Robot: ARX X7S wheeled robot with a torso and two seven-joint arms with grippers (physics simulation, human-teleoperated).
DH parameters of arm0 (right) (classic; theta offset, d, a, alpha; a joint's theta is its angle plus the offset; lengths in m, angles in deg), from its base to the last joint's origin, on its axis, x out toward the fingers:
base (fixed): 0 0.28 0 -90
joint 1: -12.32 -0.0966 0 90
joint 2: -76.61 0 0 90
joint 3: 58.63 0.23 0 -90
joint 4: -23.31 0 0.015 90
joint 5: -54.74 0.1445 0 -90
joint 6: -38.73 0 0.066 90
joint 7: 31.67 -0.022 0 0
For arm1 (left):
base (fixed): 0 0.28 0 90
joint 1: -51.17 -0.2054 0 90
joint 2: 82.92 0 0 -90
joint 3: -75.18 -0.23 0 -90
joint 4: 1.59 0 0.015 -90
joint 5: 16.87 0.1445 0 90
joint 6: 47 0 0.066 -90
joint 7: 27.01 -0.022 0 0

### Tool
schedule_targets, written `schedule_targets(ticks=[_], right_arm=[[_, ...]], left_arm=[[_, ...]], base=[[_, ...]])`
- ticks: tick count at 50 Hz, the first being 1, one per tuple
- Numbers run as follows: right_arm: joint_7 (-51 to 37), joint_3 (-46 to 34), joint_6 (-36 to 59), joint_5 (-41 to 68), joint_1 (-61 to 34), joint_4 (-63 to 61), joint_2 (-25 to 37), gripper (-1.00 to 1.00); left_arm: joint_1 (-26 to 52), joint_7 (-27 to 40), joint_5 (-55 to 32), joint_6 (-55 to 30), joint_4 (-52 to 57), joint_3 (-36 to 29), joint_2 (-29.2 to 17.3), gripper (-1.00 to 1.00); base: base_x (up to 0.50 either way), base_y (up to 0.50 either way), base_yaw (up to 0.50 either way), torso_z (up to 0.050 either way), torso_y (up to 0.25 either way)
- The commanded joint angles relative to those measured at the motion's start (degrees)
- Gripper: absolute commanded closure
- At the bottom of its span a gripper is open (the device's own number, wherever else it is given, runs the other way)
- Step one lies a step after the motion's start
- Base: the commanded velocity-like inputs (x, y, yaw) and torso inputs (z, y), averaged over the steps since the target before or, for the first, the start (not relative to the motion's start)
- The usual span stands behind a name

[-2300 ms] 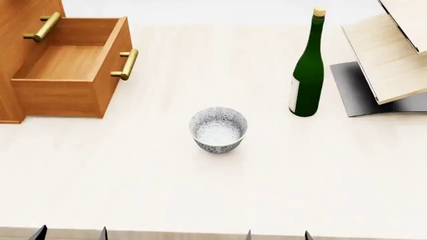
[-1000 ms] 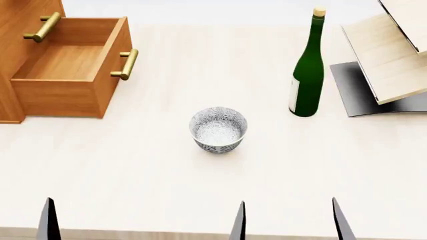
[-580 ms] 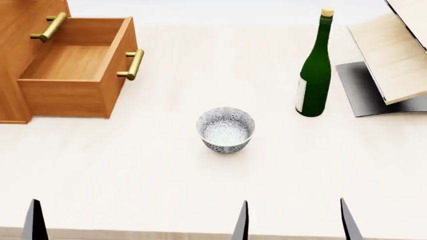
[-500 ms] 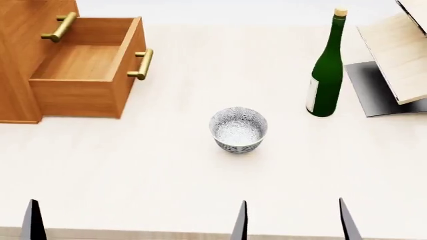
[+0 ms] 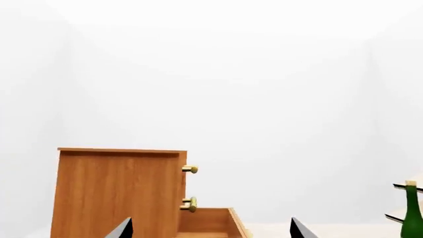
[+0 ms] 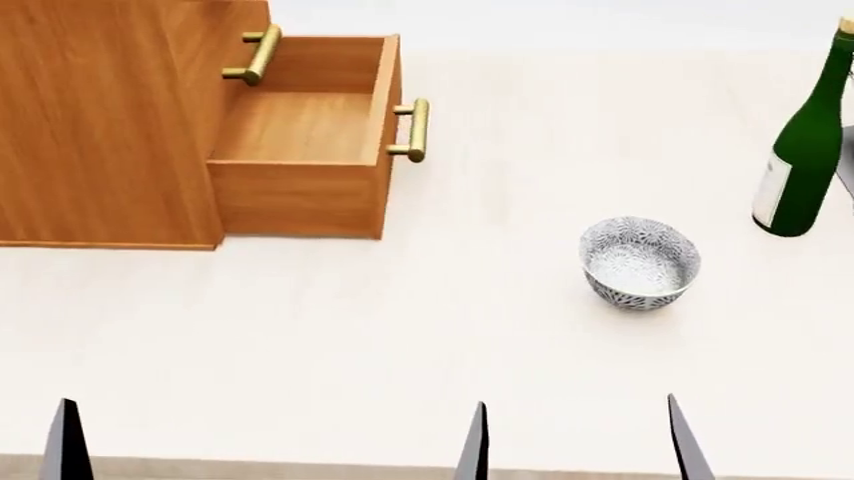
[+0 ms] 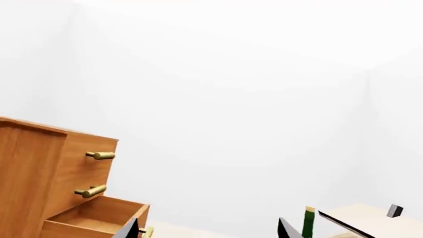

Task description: Close the bottom drawer of the cabinet.

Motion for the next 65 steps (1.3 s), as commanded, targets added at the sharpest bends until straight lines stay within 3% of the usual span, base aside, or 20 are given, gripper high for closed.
schedule_targets(ticks=[1, 25, 40, 65], right_arm=[[-0.5, -0.3, 0.5, -0.3, -0.1, 0.0, 0.2, -1.00], [-0.9, -0.5, -0.2, 1.6, -0.1, 0.2, 1.1, -1.00], [-1.5, -0.8, 0.8, 1.5, -0.7, 0.4, 1.1, -1.00], [-1.5, 0.0, -2.8, 5.9, 1.0, -1.8, 3.2, -1.00]], left_arm=[[0.1, 0.4, -0.1, 0.1, -0.2, -0.4, -0.4, -1.00], [0.4, 1.1, -0.8, -0.2, 0.0, -0.8, -1.4, -1.00], [0.2, 1.7, -1.0, 0.1, -0.3, -1.1, -1.8, -1.00], [-1.9, 2.4, -0.9, 2.4, 1.9, -1.6, -2.9, -1.00]], base=[[0.00, 0.50, 0.00, 0.000, 0.000], [0.00, 0.50, 0.00, 0.000, 0.000], [0.00, 0.00, 0.00, 0.000, 0.000], [0.50, 0.00, 0.00, 0.000, 0.000]])
